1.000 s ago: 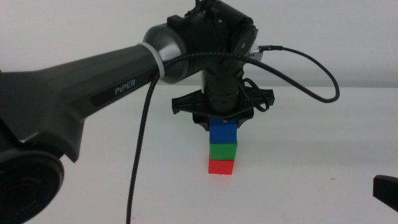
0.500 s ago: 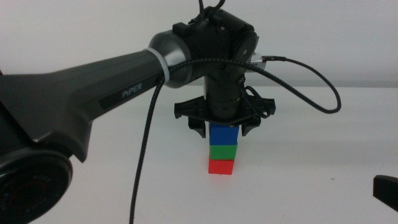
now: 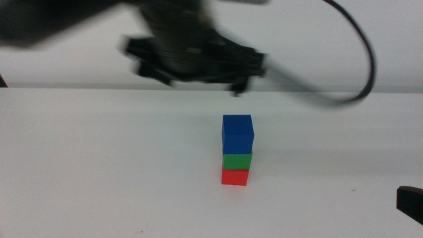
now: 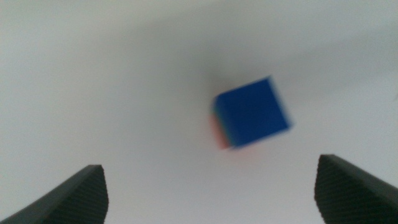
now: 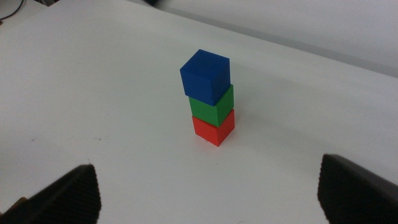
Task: Stack red cubes first, then green, then blue cubes in a specific spot.
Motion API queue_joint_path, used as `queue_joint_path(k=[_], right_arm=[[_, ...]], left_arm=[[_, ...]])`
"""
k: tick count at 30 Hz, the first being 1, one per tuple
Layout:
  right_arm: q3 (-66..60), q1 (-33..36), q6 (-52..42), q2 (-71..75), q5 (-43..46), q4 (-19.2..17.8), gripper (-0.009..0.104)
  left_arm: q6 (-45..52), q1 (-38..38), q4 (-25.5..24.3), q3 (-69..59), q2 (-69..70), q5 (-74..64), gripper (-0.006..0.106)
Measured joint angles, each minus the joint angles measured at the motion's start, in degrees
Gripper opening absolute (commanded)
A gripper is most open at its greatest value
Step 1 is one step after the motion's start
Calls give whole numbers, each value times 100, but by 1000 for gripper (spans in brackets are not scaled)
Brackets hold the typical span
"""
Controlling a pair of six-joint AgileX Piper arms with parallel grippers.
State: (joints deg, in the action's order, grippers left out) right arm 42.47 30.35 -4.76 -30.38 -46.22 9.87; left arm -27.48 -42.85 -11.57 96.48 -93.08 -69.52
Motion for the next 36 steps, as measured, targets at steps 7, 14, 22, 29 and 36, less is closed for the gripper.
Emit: queue_joint_path(k=[7,14,22,29,36], right_arm=[[0,0,0,0,0,0,93],[0,0,0,0,0,0,93],[0,0,0,0,0,0,93],[0,0,0,0,0,0,93],[0,0,0,0,0,0,93]], left_arm=[[562,0,-620,-1390,2329,-24,89],[644,0,-1210,-2509,4302,-24,89],[764,1294,-1361,-3702,6070,144,91],[1173,3347,-605,-4603,7009,1435,91],[1444,4358,435,-4791,7228,1890,91]])
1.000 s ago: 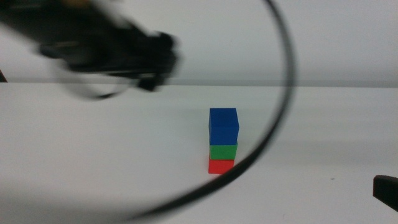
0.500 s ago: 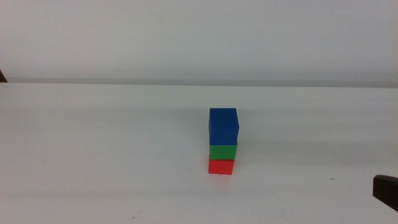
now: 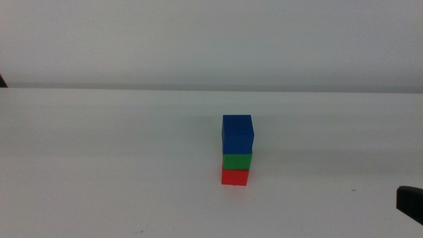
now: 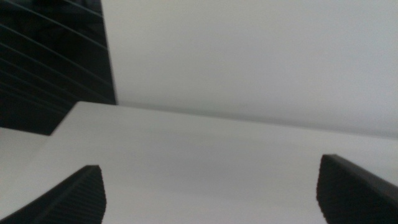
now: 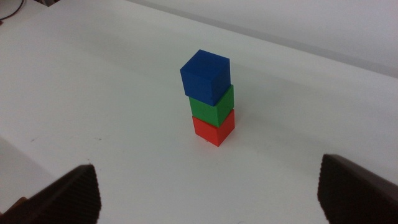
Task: Stack red cubes first, then green, then blue cubes in a specific spot.
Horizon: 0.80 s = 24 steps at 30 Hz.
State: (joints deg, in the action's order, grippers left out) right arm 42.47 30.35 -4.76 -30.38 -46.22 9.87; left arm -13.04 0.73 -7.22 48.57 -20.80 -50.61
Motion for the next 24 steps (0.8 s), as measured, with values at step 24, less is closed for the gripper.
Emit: queue_joint_path(k=[24], right_arm=[[0,0,0,0,0,0,93]], left_arm=[[1304,140,856,-448,0,1560,91]])
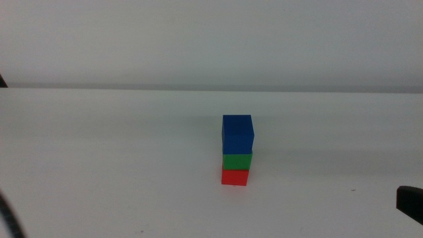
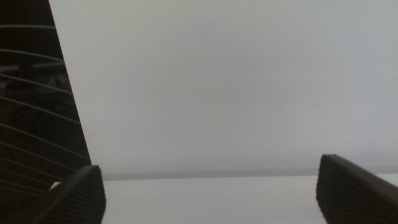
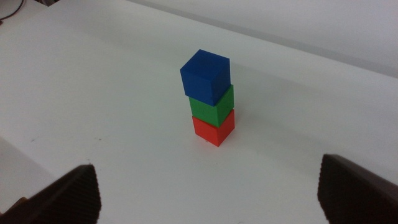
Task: Stack red cubes first, then green, then blue cubes in a specific spot.
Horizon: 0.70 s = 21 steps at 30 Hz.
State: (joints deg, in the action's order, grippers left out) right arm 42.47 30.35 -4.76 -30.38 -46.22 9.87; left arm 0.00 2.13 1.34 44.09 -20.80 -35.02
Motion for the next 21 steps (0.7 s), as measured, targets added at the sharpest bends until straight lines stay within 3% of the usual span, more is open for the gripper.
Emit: queue_joint_path(k=[6,13,21], right_arm=[[-221,0,0,46,217,-101,93],[-1806,-477,0,818,2157,-1153,93],[-3390,-1641,0,2164,2464,-1201,93]], left_arm=[[0,0,0,-1040,0,1239,91],[0,0,0,-2660,729,2198,91],[0,0,0,-3865,1964,2250,91]])
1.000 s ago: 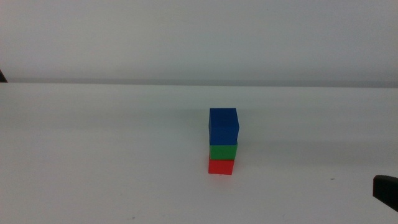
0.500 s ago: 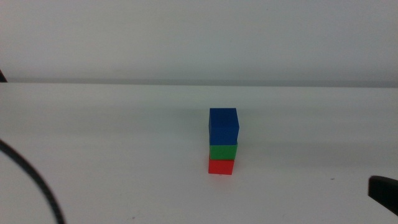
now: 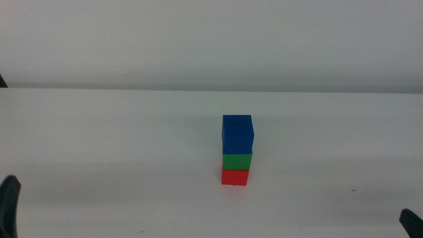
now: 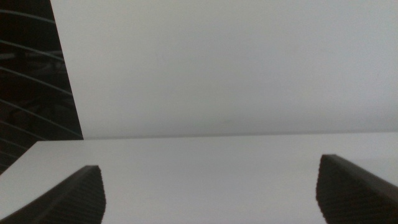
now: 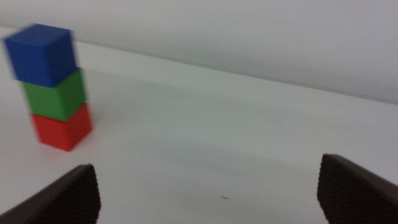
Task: Stack red cubes first, then green, then blue cubes in a specific spot.
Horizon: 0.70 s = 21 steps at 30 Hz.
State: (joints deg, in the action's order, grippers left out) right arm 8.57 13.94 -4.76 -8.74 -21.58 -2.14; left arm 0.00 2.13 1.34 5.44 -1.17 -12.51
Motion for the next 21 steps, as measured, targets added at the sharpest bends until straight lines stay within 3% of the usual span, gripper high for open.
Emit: queue_joint_path(k=[8,21], right_arm=[[-798,-313,0,835,77,23,93],[-828,-681,4,858,649,-10,93]], left_arm=[[0,0,0,-495,88,210,91],[0,0,0,-525,88,549,91]])
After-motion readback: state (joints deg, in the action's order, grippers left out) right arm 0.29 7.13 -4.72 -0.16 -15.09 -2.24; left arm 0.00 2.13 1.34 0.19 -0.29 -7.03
